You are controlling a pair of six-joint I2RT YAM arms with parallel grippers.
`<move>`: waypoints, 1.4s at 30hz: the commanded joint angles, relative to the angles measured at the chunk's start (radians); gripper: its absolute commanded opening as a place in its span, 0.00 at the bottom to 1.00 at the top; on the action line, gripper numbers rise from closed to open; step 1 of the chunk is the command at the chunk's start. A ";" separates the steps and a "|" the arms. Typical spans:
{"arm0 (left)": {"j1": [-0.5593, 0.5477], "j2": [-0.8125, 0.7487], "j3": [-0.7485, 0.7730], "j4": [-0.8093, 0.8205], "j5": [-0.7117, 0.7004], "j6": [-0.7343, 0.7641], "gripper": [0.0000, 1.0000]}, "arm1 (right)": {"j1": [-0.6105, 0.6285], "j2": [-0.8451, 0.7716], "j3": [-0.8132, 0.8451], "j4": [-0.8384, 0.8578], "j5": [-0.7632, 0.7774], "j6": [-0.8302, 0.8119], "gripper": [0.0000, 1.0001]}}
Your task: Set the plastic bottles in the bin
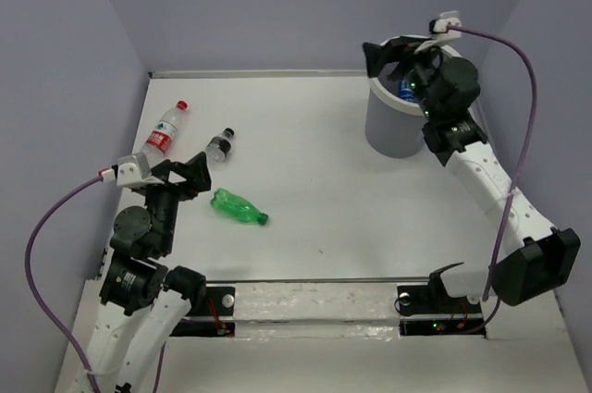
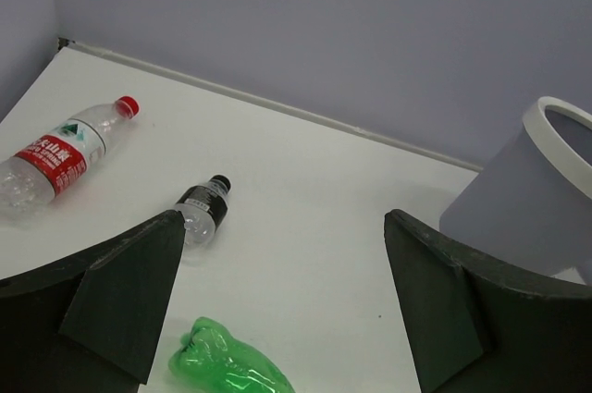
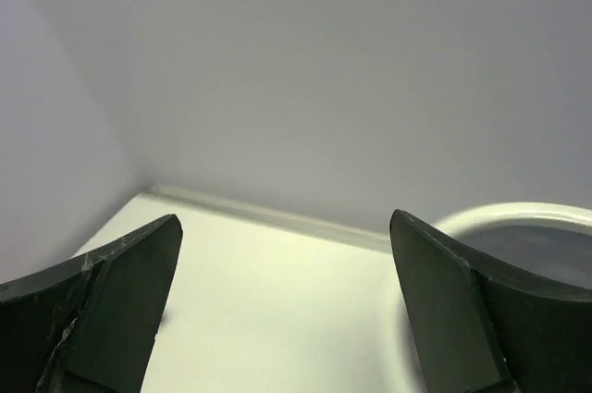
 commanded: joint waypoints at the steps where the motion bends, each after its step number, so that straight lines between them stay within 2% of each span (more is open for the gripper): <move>1: 0.013 0.001 0.016 0.044 -0.035 0.010 0.99 | 0.209 0.053 0.049 -0.229 -0.219 -0.033 1.00; 2: 0.018 0.002 0.016 0.040 -0.042 0.010 0.99 | 0.299 0.096 0.041 -0.271 -0.251 -0.041 1.00; 6: 0.032 0.004 0.022 0.022 -0.117 0.006 0.99 | 0.494 0.228 0.003 -0.281 -0.265 -0.084 1.00; 9: 0.041 -0.016 0.025 0.016 -0.161 -0.002 0.99 | 0.558 0.316 0.028 -0.281 -0.276 -0.090 1.00; 12: 0.052 -0.035 0.022 0.016 -0.187 -0.006 0.99 | 0.649 0.492 0.122 -0.341 -0.277 -0.107 1.00; 16: 0.060 -0.016 0.020 0.016 -0.165 -0.003 0.99 | 0.717 0.642 0.286 -0.452 -0.236 -0.142 1.00; 19: 0.063 0.011 0.020 0.014 -0.152 -0.002 0.99 | 0.765 0.770 0.354 -0.509 -0.218 -0.148 1.00; 23: 0.067 0.042 0.023 0.010 -0.144 -0.003 0.99 | 0.774 0.863 0.400 -0.531 -0.248 -0.136 1.00; 24: 0.069 0.048 0.023 0.008 -0.136 -0.002 0.99 | 0.774 0.882 0.412 -0.537 -0.253 -0.133 0.97; 26: 0.075 0.065 0.025 0.007 -0.128 -0.003 0.99 | 0.774 0.908 0.421 -0.539 -0.270 -0.121 0.74; 27: 0.078 0.068 0.025 0.004 -0.127 -0.002 0.99 | 0.774 0.913 0.423 -0.537 -0.262 -0.116 0.59; 28: 0.079 0.070 0.025 0.007 -0.128 -0.002 0.99 | 0.774 0.907 0.421 -0.537 -0.250 -0.111 0.33; 29: 0.081 0.071 0.025 0.005 -0.130 -0.002 0.99 | 0.774 0.890 0.415 -0.537 -0.204 -0.111 0.30; 31: 0.086 0.083 0.022 0.010 -0.124 0.000 0.99 | 0.774 0.796 0.383 -0.533 -0.157 -0.122 0.29; 33: 0.087 0.111 0.023 0.010 -0.092 -0.003 0.99 | 0.774 0.718 0.351 -0.526 -0.040 -0.133 0.29; 37: 0.087 0.212 0.062 -0.009 0.023 -0.013 0.99 | 0.670 0.502 0.274 -0.528 0.080 -0.131 0.28; 42: 0.087 0.352 0.143 -0.021 0.118 -0.014 0.99 | 0.463 0.198 0.196 -0.569 0.248 -0.148 0.29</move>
